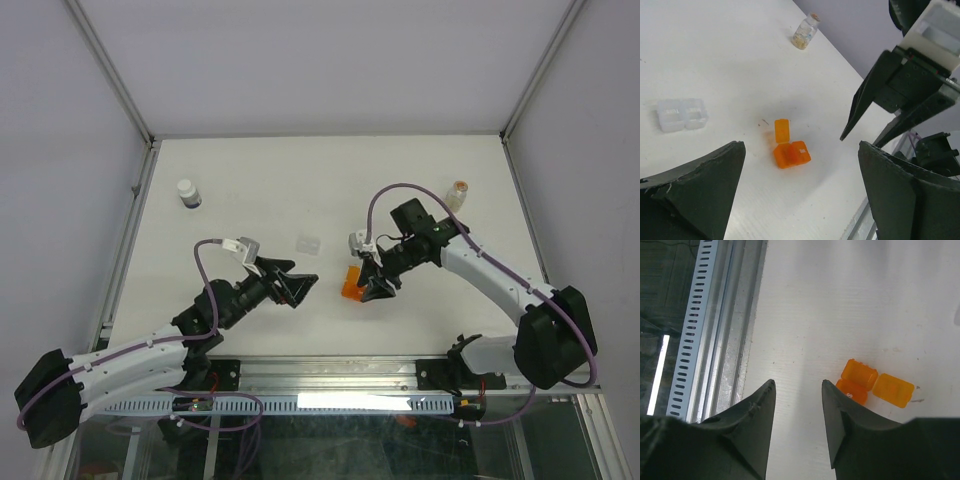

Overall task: Sort the pills into containers
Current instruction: Place the pill container at the center of the board, then unscrew the lid of the pill bottle.

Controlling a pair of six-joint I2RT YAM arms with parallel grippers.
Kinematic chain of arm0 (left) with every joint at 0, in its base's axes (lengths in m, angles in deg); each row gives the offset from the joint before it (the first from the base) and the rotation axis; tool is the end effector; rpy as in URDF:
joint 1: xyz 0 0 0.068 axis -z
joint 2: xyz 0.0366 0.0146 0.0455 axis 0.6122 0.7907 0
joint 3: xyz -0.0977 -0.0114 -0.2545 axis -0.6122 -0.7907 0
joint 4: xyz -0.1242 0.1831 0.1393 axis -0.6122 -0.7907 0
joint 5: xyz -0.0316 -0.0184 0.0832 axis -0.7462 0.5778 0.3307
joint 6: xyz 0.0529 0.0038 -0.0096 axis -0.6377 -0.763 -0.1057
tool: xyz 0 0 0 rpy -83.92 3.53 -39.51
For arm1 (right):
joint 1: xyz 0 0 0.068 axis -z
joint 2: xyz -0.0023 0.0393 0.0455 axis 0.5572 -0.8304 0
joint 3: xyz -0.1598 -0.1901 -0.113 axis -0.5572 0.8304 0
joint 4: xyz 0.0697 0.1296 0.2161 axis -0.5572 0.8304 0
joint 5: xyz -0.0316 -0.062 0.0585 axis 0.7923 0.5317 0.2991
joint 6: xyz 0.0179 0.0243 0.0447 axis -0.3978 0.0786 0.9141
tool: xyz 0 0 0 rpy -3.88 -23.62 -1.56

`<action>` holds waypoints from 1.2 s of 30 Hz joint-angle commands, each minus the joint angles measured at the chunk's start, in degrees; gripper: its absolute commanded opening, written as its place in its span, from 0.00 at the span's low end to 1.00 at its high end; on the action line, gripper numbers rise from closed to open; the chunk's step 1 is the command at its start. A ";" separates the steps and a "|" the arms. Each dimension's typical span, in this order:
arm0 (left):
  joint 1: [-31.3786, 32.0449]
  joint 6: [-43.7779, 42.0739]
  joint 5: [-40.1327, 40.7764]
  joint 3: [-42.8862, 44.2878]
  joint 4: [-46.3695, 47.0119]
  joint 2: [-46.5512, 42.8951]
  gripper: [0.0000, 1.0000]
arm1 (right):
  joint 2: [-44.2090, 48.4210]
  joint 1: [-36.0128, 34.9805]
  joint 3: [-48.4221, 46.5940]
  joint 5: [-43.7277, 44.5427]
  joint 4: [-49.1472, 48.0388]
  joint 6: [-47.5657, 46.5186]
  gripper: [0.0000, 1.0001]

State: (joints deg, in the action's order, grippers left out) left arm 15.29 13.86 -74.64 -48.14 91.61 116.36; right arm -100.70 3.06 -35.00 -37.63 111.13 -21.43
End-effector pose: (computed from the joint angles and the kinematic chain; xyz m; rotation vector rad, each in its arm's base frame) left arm 0.1079 -0.1342 0.2073 0.2178 1.6871 -0.9799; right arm 0.1888 0.1463 0.2505 -1.7867 1.5938 1.1041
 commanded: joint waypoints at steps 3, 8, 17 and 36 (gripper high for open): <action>-0.98 -7.84 6.10 9.54 -6.97 -0.59 0.99 | 3.74 -0.33 5.60 -3.94 -5.06 -12.89 0.40; -1.27 -11.73 12.36 14.86 -17.34 -0.68 0.99 | 6.38 -1.28 9.91 0.55 -7.14 -17.39 0.32; -2.10 -12.98 15.62 9.04 -14.42 -3.81 0.99 | 0.13 -8.16 12.11 12.06 -12.30 -15.75 0.13; -4.11 -11.37 16.06 5.21 -11.65 -5.13 0.99 | -8.52 -13.67 10.89 29.50 -24.82 -1.43 0.05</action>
State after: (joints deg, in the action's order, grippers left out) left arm 12.01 2.81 -58.33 -43.44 77.06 110.55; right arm -109.55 -10.38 -22.89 -11.66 90.62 -26.15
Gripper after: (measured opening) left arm 0.990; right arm 0.045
